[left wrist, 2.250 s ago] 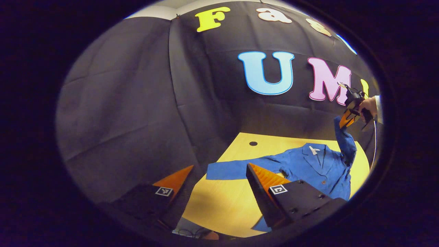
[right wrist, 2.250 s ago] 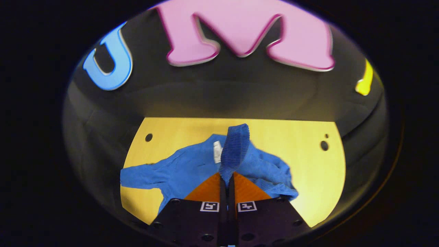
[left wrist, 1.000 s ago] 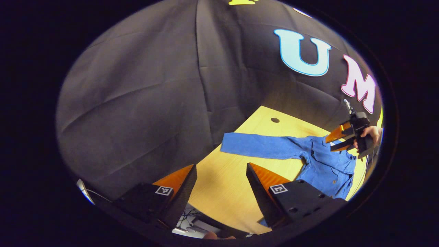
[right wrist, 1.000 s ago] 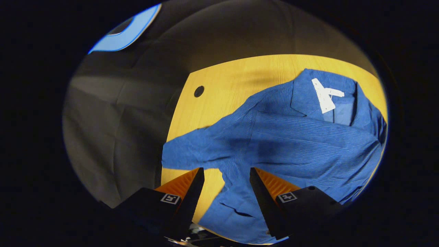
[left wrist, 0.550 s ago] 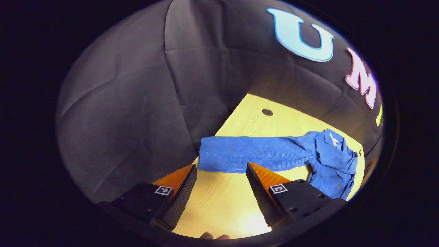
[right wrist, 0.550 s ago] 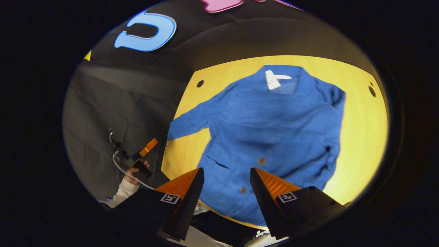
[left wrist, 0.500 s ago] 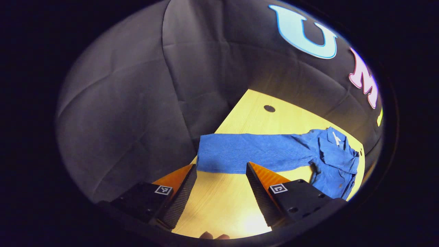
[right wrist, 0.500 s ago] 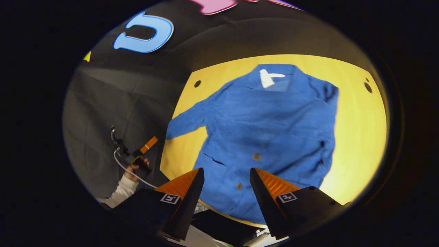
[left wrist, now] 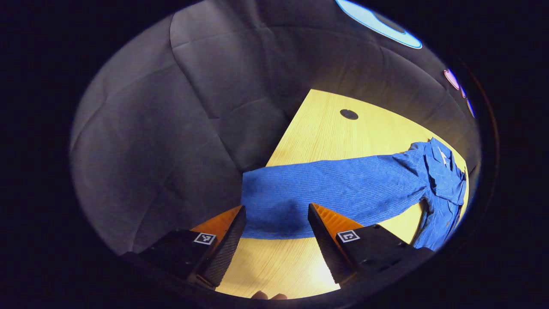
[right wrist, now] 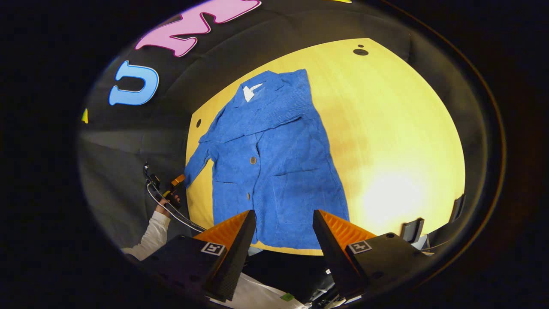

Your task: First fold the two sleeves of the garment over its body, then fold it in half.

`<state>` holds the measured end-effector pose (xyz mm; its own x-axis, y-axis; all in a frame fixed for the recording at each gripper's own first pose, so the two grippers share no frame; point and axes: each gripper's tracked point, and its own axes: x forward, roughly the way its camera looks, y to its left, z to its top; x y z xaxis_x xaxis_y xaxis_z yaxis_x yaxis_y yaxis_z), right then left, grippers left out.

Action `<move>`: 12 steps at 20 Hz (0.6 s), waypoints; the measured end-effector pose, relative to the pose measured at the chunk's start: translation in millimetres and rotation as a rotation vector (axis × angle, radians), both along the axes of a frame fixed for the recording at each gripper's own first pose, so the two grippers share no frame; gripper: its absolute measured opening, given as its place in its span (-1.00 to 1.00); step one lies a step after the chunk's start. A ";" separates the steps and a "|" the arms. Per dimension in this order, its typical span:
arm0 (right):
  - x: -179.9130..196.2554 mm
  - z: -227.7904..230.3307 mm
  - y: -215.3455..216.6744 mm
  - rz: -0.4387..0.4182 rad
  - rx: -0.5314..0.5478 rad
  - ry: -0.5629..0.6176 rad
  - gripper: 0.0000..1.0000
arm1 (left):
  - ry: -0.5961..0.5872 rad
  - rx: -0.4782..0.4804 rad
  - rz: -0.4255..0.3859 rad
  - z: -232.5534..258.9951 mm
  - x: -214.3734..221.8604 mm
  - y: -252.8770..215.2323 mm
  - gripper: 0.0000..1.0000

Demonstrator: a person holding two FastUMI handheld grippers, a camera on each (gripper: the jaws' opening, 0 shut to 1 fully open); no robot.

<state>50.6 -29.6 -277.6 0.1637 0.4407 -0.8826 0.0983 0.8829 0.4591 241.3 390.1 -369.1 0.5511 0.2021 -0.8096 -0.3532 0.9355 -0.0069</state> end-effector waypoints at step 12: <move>-0.2 18.3 31.0 -0.022 0.068 0.015 0.75 | 0.035 -0.020 0.078 -21.6 -6.7 7.5 0.61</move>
<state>50.4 1.4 -259.4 0.1615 0.4965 -0.8529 0.1247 0.8470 0.5167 234.5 397.6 -390.7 0.5054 0.2270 -0.8325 -0.4250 0.9051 -0.0112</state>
